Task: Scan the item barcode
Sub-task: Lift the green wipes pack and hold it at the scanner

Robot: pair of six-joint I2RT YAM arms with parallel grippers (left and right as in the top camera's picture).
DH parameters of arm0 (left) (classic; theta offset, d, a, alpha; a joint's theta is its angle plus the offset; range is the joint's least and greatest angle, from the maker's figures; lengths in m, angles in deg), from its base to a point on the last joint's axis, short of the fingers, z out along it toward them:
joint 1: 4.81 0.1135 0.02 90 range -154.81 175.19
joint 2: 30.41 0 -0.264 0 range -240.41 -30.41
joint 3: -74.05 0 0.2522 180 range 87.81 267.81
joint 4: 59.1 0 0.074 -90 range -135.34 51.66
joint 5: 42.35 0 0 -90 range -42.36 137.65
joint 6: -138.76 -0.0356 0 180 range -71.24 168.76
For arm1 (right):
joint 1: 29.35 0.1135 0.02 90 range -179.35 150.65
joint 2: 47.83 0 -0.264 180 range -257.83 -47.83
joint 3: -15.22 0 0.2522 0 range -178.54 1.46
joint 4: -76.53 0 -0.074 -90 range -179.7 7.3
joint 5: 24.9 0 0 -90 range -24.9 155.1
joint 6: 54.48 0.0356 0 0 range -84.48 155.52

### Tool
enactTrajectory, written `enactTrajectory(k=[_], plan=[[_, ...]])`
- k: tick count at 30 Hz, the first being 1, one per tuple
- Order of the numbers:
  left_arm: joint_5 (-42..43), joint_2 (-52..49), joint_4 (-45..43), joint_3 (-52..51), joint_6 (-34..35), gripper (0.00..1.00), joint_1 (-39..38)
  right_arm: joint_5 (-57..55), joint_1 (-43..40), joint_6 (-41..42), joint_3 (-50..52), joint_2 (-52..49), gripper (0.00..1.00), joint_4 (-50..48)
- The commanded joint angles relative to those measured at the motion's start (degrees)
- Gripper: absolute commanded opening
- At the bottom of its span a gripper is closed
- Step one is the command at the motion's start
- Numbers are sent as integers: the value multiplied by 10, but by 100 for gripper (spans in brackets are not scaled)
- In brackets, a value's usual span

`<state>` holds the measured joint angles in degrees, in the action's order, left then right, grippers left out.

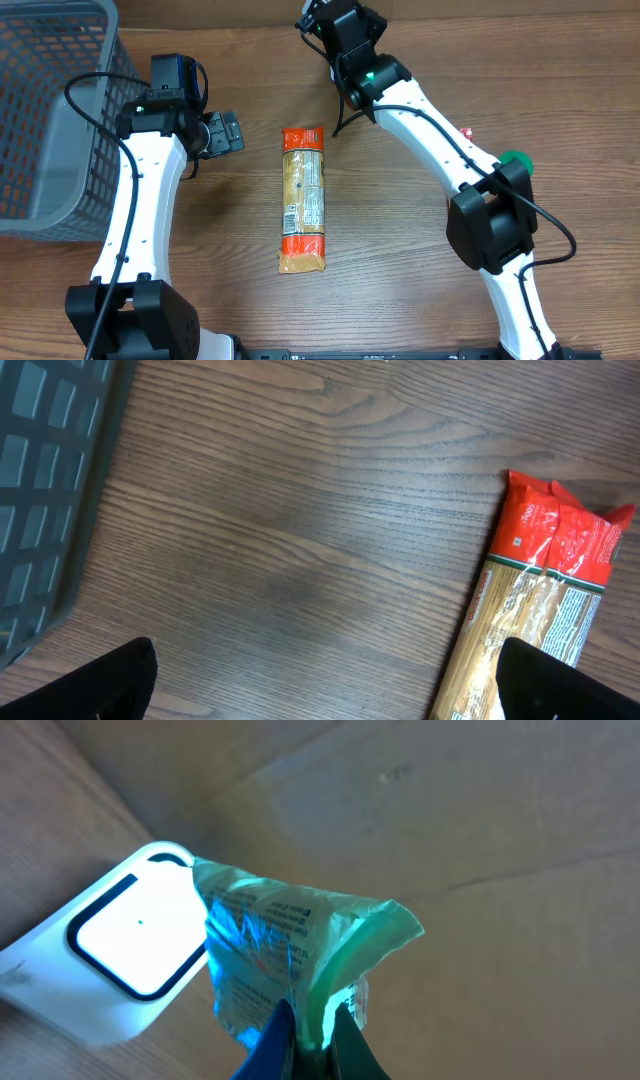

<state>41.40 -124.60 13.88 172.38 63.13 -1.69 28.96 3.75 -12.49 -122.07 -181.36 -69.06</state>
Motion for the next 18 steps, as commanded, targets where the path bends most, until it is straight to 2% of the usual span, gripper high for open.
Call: enactTrajectory(k=[1,10,14,18], plan=[[3,-4,1,-2,-7,100,2,-37,5,-16,-5,-9,4,-38],[3,-4,1,-2,-7,100,2,-84,6,-44,-5,-49,4,-138],[3,-4,1,-2,-7,100,2,-82,7,-88,-5,-68,4,-151],[3,-4,1,-2,-7,100,2,-81,7,-91,-3,-78,4,-146]])
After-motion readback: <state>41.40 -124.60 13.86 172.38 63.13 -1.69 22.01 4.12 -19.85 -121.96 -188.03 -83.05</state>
